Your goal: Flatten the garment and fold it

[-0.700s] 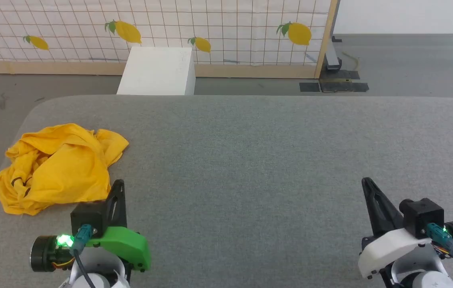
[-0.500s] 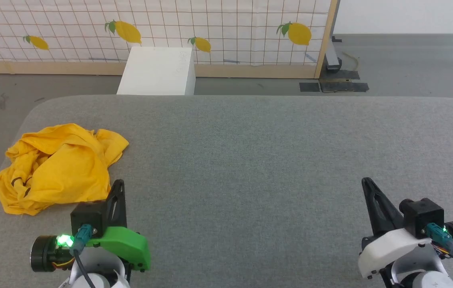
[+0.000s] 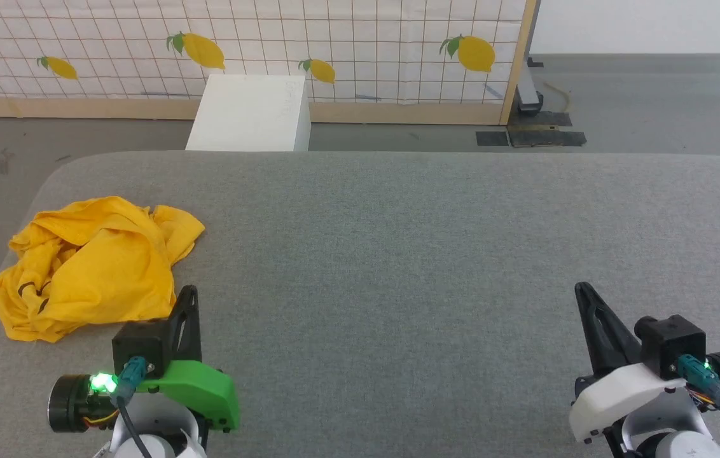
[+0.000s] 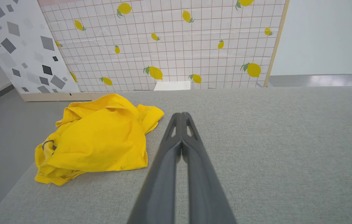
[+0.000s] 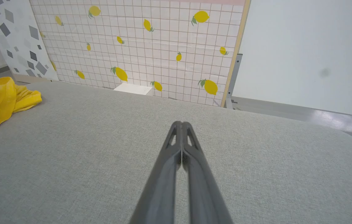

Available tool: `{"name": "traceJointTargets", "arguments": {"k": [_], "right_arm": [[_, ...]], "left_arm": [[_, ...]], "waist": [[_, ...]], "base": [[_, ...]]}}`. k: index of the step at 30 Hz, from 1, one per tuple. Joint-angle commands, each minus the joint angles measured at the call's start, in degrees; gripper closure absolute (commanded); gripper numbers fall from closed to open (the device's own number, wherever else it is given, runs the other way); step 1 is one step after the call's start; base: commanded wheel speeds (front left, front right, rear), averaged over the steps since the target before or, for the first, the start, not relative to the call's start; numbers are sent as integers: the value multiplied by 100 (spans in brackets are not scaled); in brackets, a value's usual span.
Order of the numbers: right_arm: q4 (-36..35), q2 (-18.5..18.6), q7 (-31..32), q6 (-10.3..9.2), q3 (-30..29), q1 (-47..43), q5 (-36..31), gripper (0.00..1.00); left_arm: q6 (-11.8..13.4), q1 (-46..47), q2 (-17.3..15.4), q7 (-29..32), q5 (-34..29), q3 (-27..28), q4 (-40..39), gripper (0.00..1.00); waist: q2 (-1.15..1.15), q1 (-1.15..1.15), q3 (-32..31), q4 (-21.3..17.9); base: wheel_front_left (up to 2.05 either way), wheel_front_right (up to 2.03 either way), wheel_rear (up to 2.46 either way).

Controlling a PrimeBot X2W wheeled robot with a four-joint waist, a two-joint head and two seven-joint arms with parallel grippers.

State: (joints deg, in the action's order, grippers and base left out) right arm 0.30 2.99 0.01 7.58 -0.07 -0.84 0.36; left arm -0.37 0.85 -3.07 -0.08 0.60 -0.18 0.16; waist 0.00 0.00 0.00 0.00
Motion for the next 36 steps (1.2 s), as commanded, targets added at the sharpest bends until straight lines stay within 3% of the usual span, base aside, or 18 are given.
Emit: {"name": "traceJointTargets", "arguments": {"k": [1, 5, 6, 7, 8, 21, 36], "right_arm": [[-30, -12, -1, -9, 7, 84, -36, 100], [0, 0, -1, 0, 0, 0, 1, 100], [3, 1, -2, 0, -1, -2, 6, 0], [5, 1, -2, 0, -2, -3, 5, 100], [6, 1, -2, 0, -3, -4, 5, 0], [62, 0, -120, -1, -62, 23, 63, 0], [126, -2, -239, -2, -56, 64, 137, 0]], "left_arm": [[37, -85, 19, 8, -60, 18, -16, 100], [0, 0, 0, 0, 2, -2, 0, 100], [1, 2, -1, -1, 10, -6, 2, 0], [1, 2, -1, -1, 12, -12, 2, 100], [1, 3, -1, -1, 19, -18, 2, 0], [73, 92, -3, -134, 139, -132, 164, 0], [203, 171, -55, -347, 355, -177, 345, 0]], "waist": [[0, 0, 0, 0], [0, 0, 0, 0], [0, 0, 0, 0], [0, 0, 0, 0], [0, 0, 0, 0], [0, 0, 3, 98], [0, 0, 16, 722]], "base": [[0, 0, 0], [0, 0, 0], [0, 0, 0], [0, 0, 0], [0, 0, 0], [0, 0, 0], [0, 0, 0]]}}
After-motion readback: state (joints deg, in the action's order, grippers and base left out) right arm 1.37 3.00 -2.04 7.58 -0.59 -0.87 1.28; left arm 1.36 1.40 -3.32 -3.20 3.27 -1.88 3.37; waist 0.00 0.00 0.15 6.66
